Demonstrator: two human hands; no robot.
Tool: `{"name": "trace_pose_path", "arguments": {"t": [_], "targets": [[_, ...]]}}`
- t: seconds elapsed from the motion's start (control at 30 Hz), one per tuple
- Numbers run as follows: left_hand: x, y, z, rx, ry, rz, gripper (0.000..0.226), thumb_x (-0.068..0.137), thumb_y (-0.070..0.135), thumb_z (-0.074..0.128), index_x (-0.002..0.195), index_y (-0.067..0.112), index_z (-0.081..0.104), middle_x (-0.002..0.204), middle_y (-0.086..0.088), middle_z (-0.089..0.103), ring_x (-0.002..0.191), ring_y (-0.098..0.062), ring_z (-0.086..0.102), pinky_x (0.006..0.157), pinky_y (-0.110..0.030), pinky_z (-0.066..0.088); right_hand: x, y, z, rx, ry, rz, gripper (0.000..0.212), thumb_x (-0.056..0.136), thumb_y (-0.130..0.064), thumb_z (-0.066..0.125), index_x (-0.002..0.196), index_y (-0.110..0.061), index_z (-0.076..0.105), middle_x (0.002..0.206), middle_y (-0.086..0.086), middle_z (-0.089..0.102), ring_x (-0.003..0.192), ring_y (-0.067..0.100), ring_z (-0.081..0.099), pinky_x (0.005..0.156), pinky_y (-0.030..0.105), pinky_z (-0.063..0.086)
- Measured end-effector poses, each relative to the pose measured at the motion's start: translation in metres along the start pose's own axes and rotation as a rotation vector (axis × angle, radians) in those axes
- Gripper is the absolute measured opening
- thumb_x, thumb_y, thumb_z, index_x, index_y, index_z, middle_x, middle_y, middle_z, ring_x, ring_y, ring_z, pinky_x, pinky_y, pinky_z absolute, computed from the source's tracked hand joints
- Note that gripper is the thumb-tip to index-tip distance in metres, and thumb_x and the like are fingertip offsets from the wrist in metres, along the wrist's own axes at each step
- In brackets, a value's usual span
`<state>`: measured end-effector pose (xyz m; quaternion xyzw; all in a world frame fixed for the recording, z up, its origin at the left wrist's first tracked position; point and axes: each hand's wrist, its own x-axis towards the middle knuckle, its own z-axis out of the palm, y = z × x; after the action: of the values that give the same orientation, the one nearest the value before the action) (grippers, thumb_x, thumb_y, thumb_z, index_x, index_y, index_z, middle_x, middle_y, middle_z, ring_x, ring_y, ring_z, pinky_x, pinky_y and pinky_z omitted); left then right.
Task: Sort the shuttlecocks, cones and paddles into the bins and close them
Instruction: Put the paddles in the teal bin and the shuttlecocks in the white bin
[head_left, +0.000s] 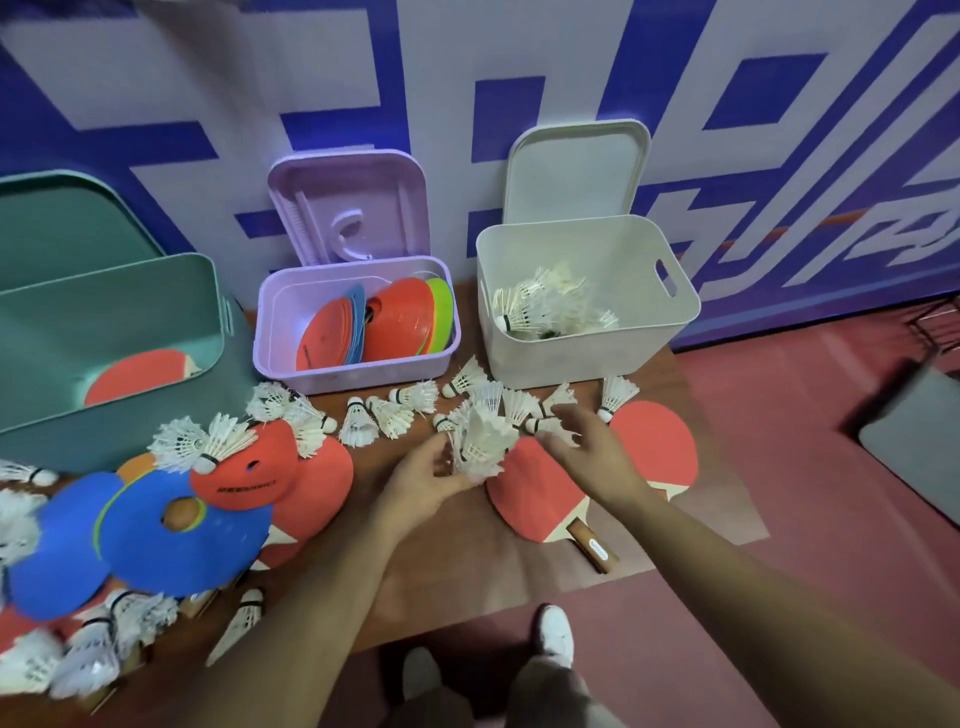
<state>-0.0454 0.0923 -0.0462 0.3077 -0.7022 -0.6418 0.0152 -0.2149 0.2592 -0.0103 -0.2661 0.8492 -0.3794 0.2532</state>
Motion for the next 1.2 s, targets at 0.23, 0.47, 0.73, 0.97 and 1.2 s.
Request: {"name": "trace_pose_path", "arguments": {"t": [0.23,0.47,0.73,0.97,1.2], "targets": [[0.014,0.003,0.028,-0.096,0.157,-0.091,0.053,0.077,0.014,0.08,0.116,0.043,0.058,0.101,0.035,0.064,0.101,0.005,0.063,0.092,-0.023,0.048,0.059,0.088,-0.023,-0.555,-0.216,-0.08,0.05,0.085,-0.025,0.068,0.133,-0.028,0.055,0.135,0.012,0.042,0.125,0.031,0.047,0.104,0.037,0.042],[0.016,-0.005,0.07,-0.157,0.266,-0.153,0.061,0.077,0.006,0.078,0.131,0.025,0.055,0.121,0.011,0.067,0.111,-0.005,0.062,0.1,-0.028,0.046,0.079,0.118,-0.034,-0.702,-0.3,-0.313,0.017,0.08,-0.013,0.06,0.093,-0.01,0.07,0.112,0.013,0.055,0.101,0.032,0.056,0.081,0.037,0.049],[0.03,0.011,0.089,-0.088,0.321,-0.182,0.053,0.075,0.012,0.082,0.119,0.032,0.059,0.113,0.014,0.069,0.105,0.0,0.063,0.092,-0.019,0.046,0.087,0.057,-0.09,0.161,-0.122,-0.239,0.007,0.091,-0.012,0.064,0.09,-0.019,0.064,0.095,0.001,0.061,0.076,-0.001,0.06,0.071,0.014,0.045],[0.053,0.039,0.098,-0.102,0.281,-0.125,0.066,0.069,0.018,0.085,0.127,0.025,0.057,0.121,0.003,0.068,0.114,-0.012,0.062,0.104,-0.035,0.044,0.085,0.033,-0.079,0.427,-0.331,-0.222,0.005,0.09,-0.01,0.066,0.087,-0.011,0.07,0.084,0.004,0.073,0.082,0.017,0.07,0.078,0.029,0.054],[0.056,0.045,0.106,-0.172,0.293,-0.13,0.059,0.073,0.017,0.082,0.126,0.026,0.06,0.12,0.001,0.069,0.113,-0.02,0.064,0.104,-0.047,0.046,0.089,0.034,-0.077,0.387,-0.379,-0.2,0.008,0.087,-0.016,0.07,0.09,-0.022,0.073,0.097,0.006,0.07,0.093,0.02,0.067,0.091,0.044,0.053]]}}
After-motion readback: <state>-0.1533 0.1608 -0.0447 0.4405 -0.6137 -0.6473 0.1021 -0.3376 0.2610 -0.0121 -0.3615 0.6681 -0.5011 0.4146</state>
